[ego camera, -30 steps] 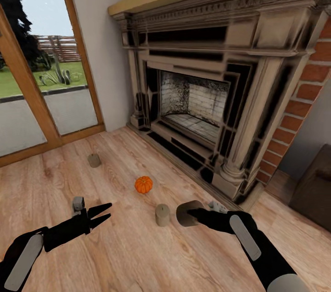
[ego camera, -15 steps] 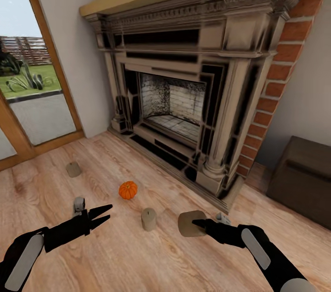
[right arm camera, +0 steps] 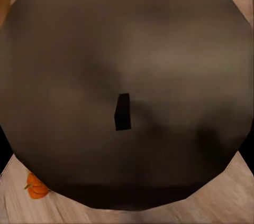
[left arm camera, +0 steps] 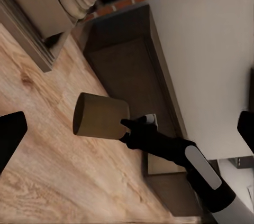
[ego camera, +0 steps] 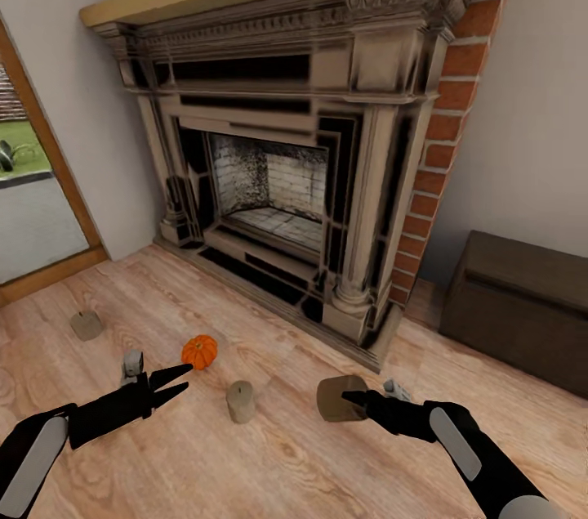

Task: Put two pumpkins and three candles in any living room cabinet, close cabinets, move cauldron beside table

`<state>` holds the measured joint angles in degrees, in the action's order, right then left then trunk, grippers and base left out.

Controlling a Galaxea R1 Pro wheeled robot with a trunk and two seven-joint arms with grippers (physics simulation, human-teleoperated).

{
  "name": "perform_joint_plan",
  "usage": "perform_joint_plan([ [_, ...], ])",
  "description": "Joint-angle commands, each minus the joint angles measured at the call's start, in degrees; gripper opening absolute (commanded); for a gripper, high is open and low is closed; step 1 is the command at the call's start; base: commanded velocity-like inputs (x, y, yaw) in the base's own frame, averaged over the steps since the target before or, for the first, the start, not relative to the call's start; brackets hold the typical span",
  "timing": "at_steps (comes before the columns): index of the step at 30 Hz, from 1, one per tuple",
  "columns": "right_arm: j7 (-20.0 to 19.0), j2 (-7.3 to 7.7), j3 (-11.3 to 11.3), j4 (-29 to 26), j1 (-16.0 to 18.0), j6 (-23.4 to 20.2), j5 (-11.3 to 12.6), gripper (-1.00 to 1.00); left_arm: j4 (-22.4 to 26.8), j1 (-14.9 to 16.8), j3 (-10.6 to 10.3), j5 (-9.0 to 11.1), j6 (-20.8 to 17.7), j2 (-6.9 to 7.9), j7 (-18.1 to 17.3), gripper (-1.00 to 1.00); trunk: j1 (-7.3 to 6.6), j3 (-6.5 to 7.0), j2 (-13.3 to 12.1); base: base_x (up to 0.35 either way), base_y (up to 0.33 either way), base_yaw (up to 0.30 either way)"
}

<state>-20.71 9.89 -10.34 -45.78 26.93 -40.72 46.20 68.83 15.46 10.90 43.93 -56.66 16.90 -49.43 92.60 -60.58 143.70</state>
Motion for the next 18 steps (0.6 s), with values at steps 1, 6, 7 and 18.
perform_joint_plan([
  [1,-0.11,0.04,-0.12,-0.01,0.05,-0.12,0.03,-1.0,-0.01,0.01,0.07,-0.08,-0.21,0.02,-0.23,1.0,0.0,-0.03,0.02,0.146,0.241,-0.285],
  [6,-0.12,0.04,-0.12,-0.01,0.05,-0.07,0.03,-1.0,-0.01,0.01,0.35,-0.08,-0.21,0.06,-0.23,1.0,0.0,0.09,0.02,0.159,0.255,-0.285],
  [7,-0.12,0.04,-0.12,-0.01,0.05,-0.06,0.03,-1.0,-0.01,0.01,0.38,-0.08,-0.21,0.06,-0.23,1.0,0.0,0.11,0.02,0.205,0.254,-0.285],
  [18,0.31,0.04,-0.27,0.14,0.05,2.05,-0.19,-1.0,-0.02,0.01,0.44,-0.08,-0.21,-0.02,-0.23,1.0,0.0,0.37,0.02,0.241,0.068,-0.285],
])
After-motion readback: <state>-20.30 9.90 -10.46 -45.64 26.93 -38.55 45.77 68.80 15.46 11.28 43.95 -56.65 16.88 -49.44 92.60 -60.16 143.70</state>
